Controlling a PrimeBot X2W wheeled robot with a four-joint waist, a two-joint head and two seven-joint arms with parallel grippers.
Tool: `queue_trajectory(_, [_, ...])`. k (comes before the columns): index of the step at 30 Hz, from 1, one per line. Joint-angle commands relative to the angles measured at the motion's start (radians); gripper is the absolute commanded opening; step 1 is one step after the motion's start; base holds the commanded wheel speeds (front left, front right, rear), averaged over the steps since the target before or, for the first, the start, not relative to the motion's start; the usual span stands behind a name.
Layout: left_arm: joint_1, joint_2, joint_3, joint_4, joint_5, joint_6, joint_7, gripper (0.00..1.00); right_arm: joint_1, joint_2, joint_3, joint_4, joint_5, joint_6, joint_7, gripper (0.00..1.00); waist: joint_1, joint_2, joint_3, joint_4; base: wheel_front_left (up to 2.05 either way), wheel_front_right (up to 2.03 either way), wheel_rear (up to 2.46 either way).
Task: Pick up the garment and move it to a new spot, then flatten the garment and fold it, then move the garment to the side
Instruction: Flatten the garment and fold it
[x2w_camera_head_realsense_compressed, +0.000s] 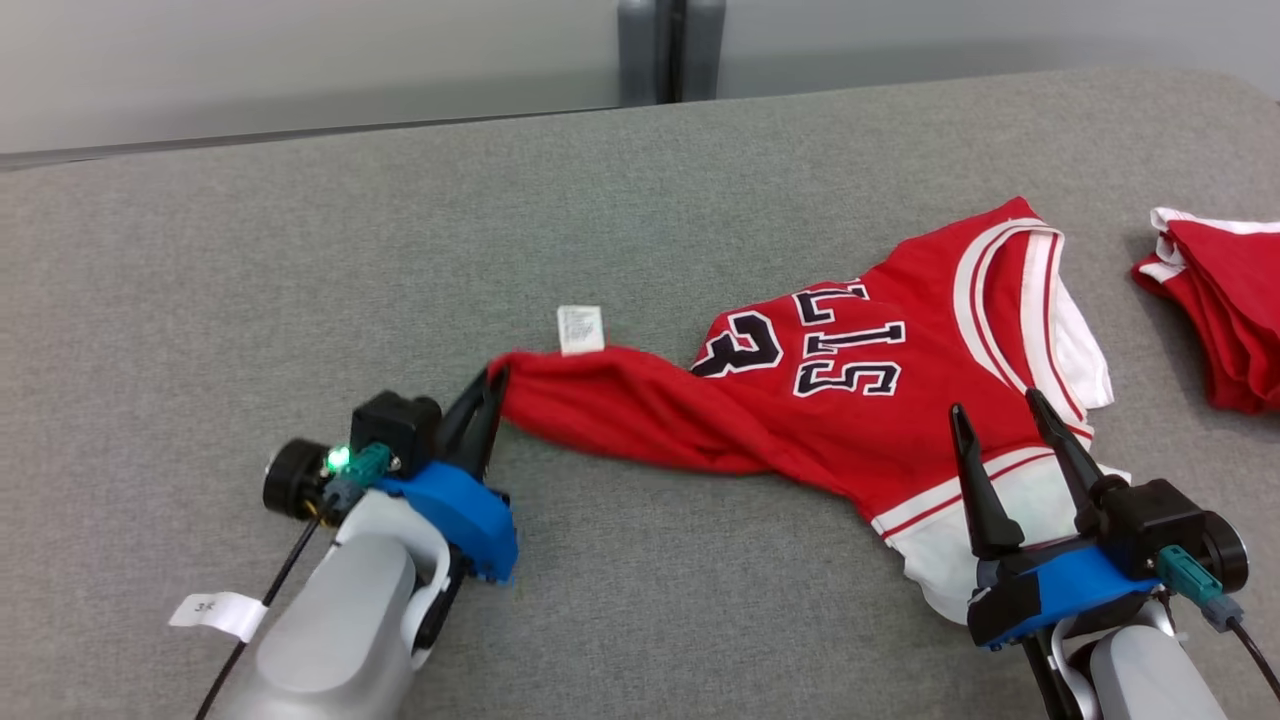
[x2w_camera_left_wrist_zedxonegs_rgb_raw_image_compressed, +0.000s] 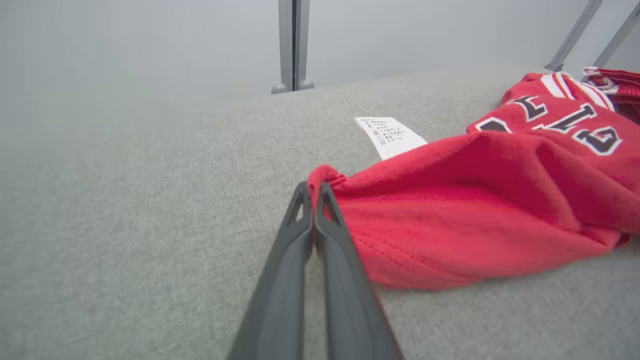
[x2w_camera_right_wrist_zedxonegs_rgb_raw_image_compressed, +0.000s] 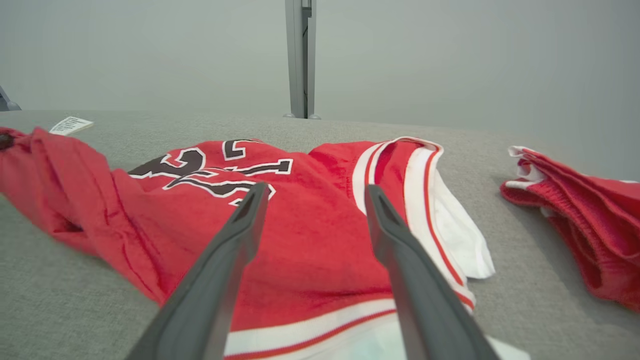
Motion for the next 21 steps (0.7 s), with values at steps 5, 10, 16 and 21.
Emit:
queue_trajectory(5, [0.003, 0.028, 0.105, -0.175, 0.092, 0.027, -0.001, 0.00, -0.005, 0.008, -0.005, 0.010, 0.006, 0.000, -0.003, 1.00, -0.0001, -0.0001, -0.024, 0.025, 0.00, 0.00, 0.00])
queue_trajectory(10, [0.076, 0.048, 0.236, -0.450, 0.243, 0.044, -0.001, 0.00, 0.015, 0.019, -0.008, 0.026, 0.014, 0.000, -0.003, 1.00, -0.0001, -0.0001, -0.067, 0.060, 0.00, 0.00, 0.00])
queue_trajectory(16, [0.236, 0.050, 0.289, -0.460, 0.290, 0.032, -0.001, 0.00, 0.035, 0.031, 0.008, 0.048, 0.016, 0.000, -0.003, 1.00, -0.0001, -0.0001, -0.108, 0.073, 0.00, 0.00, 0.00])
queue_trajectory(21, [0.413, 0.031, 0.365, -0.359, 0.281, 0.054, -0.001, 1.00, 0.056, 0.040, 0.020, 0.064, 0.018, 0.000, -0.003, 1.00, -0.0001, -0.0001, -0.148, 0.071, 0.00, 0.00, 0.00])
